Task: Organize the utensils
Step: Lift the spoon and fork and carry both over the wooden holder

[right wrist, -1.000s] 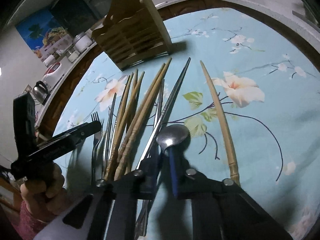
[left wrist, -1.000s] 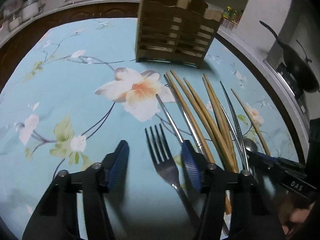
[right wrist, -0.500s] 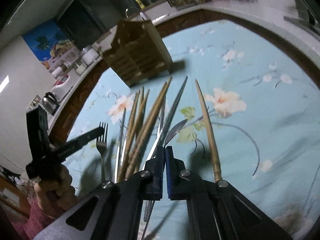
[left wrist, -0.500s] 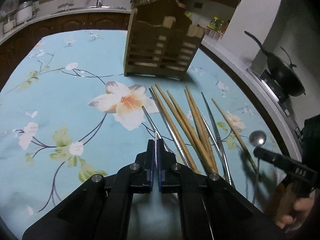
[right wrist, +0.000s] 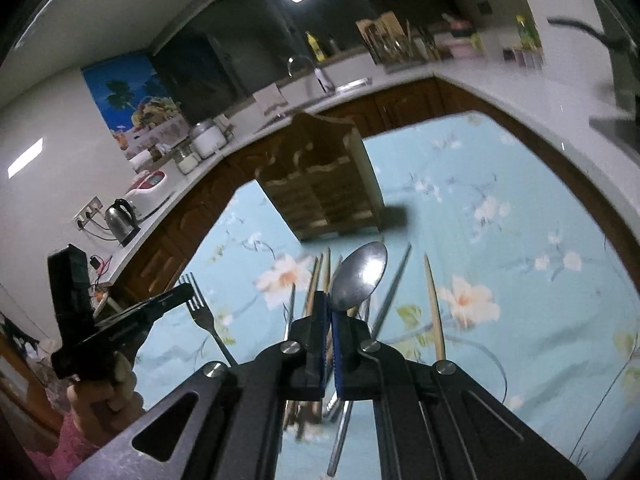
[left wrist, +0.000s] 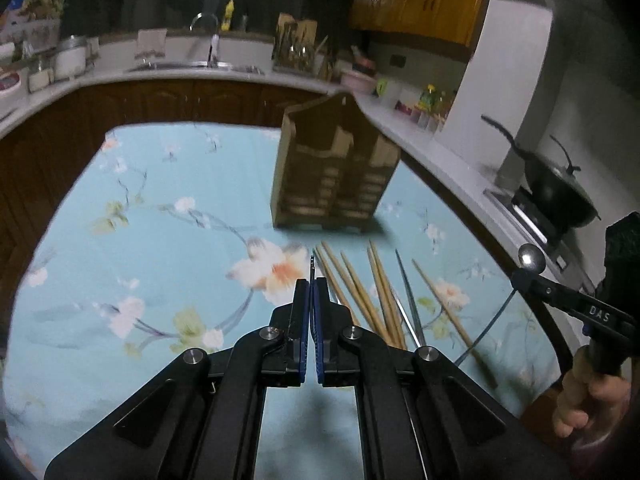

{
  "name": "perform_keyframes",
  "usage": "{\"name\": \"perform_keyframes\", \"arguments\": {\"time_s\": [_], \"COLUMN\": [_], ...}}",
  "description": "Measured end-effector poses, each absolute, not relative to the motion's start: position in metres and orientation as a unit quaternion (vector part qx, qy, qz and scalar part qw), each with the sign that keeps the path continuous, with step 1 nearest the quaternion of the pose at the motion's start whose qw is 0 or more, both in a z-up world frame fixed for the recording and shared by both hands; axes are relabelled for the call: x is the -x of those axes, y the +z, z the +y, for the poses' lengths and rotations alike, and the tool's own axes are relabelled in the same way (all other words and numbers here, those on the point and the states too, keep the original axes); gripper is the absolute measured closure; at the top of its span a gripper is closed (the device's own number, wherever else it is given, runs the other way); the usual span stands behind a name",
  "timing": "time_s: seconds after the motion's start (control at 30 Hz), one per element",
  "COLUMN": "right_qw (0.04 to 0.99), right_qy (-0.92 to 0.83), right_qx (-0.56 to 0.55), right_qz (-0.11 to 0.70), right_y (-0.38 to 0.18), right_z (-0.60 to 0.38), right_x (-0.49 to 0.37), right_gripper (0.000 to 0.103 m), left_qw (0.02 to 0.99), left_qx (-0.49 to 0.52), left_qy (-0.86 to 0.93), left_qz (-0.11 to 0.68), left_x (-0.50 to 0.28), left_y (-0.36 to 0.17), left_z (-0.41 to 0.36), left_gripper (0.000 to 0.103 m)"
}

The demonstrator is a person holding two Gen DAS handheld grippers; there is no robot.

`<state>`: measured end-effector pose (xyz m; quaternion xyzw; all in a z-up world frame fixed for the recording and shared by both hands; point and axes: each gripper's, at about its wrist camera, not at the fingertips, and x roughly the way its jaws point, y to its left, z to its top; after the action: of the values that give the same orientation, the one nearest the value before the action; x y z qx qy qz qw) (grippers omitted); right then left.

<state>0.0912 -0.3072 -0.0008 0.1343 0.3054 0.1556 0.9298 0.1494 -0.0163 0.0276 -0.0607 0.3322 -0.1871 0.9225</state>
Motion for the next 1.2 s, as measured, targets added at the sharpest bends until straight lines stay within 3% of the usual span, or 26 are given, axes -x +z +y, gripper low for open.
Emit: {"name": "perform_keyframes", "arguments": {"time_s": [0.77, 1.0, 1.2], "right_qw": [0.984, 0.987, 0.977], "right_qy": [0.109, 0.102, 0.115], "right_qx": [-0.024, 0.010, 0.013], "right_qz": [0.140, 0.128, 0.179], "right_y": [0.114, 0.114, 0.073], "right_z": [-0.282, -0.268, -0.262], "right_x": [-0.191, -0.245, -0.281], "right_gripper": [0.101, 0.101, 0.101], "left_qw": [0.976, 0.988, 0.987], "left_qx": [0.061, 0.025, -0.009], "left_qy": [-0.100, -0.048, -0.033], "left_qz": [0.185, 0.147, 0.158], "left_x": [-0.249, -0.298, -0.328], "left_y": [0.135, 0.138, 0.106], "left_z": [-0.017, -0.044, -0.070], "left_gripper": [0.101, 0.101, 0.101]}}
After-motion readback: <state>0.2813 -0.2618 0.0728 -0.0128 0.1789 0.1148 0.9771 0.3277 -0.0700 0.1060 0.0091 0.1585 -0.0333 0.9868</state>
